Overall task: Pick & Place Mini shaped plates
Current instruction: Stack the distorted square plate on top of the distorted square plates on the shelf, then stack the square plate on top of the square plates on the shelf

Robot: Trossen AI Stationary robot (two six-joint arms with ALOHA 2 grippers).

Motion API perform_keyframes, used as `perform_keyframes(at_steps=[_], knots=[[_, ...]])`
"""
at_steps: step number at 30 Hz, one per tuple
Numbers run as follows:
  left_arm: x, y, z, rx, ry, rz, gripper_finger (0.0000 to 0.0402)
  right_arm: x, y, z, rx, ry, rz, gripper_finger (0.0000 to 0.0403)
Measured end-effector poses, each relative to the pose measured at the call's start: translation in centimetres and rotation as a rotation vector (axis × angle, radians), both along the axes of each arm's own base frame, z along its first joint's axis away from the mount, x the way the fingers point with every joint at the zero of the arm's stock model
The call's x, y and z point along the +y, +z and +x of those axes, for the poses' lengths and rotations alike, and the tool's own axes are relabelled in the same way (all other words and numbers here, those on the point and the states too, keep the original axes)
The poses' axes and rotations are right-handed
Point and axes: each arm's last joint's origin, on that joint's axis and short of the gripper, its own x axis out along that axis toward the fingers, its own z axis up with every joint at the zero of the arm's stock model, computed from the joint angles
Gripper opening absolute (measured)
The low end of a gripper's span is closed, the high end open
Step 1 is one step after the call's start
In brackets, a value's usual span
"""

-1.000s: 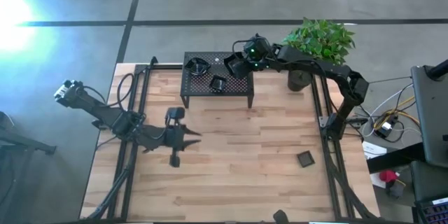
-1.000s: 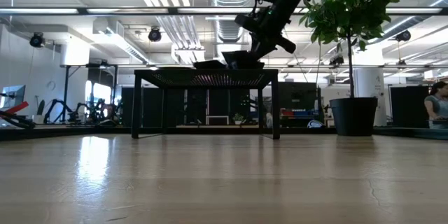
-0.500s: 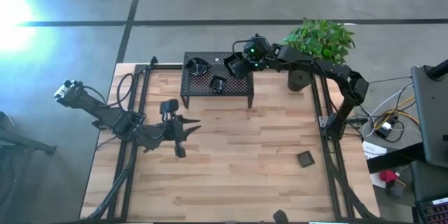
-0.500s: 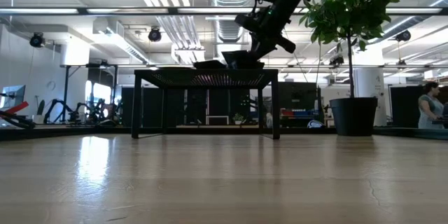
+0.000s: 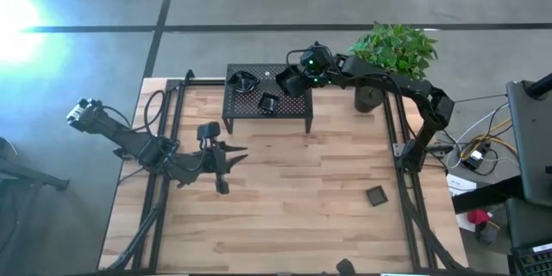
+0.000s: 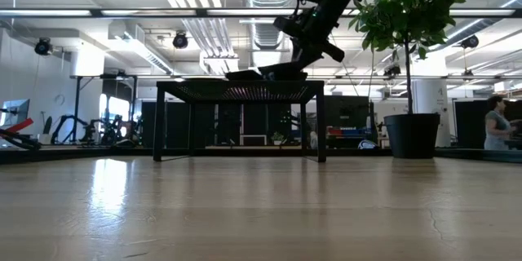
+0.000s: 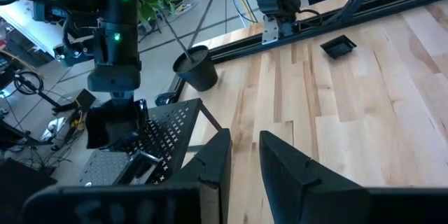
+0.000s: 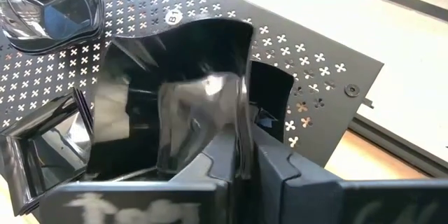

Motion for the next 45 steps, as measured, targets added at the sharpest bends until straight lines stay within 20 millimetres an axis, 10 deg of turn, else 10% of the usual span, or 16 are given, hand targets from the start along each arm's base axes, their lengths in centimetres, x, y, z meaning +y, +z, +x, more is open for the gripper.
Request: perform_keyframes(at_steps=[11,26,45], knots=[[0.0,0.0,0.0,0.0,0.0,0.0,0.0071,0.1,0.6,-0.3,-0.018,-0.009,0.0,0.009],[0.0,0.0,0.0,0.001,0.0,0.0,0.0071,2.5,4.5,-2.7,-0.057,0.074,-0.069,0.0078],[0.0,-0.2,0.0,0.012,-0.006,0.003,0.0071,19.4,3.7,-5.2,0.247,0.497,0.006,0.0064]])
